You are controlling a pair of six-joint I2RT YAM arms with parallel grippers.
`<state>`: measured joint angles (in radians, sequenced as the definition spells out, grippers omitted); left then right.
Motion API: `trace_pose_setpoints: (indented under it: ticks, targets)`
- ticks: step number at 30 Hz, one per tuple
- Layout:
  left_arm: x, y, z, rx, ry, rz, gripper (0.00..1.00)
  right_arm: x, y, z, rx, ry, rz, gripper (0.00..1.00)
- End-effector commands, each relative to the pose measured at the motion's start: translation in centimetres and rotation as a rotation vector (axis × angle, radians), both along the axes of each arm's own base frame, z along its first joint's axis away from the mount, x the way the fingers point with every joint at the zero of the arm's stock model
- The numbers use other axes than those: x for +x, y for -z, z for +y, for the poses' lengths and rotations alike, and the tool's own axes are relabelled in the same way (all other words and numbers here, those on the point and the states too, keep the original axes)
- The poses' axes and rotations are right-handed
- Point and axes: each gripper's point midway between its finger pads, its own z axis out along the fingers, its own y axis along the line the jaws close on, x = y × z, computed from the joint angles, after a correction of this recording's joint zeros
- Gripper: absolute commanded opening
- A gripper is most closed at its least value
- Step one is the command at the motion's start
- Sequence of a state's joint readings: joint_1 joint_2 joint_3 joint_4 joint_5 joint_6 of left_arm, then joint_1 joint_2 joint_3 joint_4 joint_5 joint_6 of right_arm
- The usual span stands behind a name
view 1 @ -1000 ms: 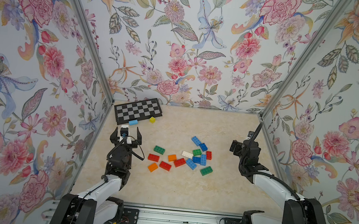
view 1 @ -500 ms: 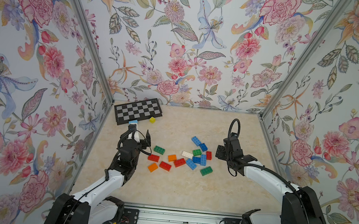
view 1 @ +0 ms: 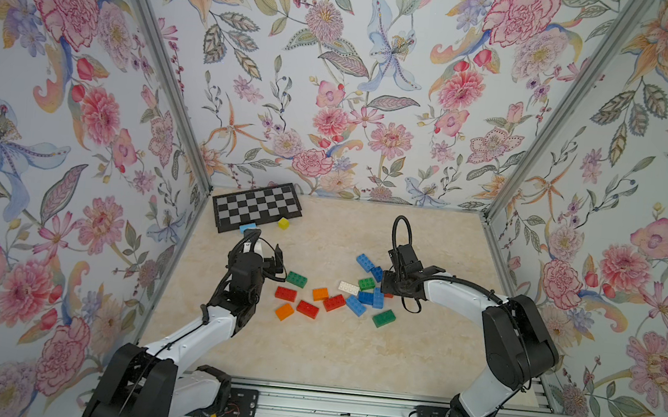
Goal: Assemble a rectangle with lego
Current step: Move the lego brick at the center of the board.
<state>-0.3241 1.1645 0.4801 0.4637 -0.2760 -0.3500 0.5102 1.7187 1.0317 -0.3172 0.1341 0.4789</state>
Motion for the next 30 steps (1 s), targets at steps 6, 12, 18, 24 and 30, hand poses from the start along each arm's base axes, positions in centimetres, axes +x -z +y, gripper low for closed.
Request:
trace_pose_setpoints:
  ticks: [6, 12, 18, 24, 30]
  targets:
    - [0.3, -0.4, -0.7, -0.034, 0.017, -0.007, 0.99, 0.4, 1.4, -0.1, -0.052, -0.002, 0.061, 0.53]
    - [0.2, -0.2, -0.9, -0.040, 0.029, -0.006, 0.99, 1.2, 1.6, -0.1, -0.055, 0.012, 0.062, 0.50]
    - [0.3, -0.2, -1.0, -0.041, 0.033, -0.007, 0.99, 1.5, 1.7, -1.0, -0.051, 0.046, 0.073, 0.49]
    - [0.3, -0.3, -0.9, -0.043, 0.027, -0.013, 0.99, 0.6, 2.5, -1.1, -0.069, 0.017, 0.112, 0.48]
    - [0.3, -0.3, -0.8, -0.047, 0.022, -0.013, 0.99, -0.6, 3.2, -1.2, -0.097, 0.008, 0.147, 0.49]
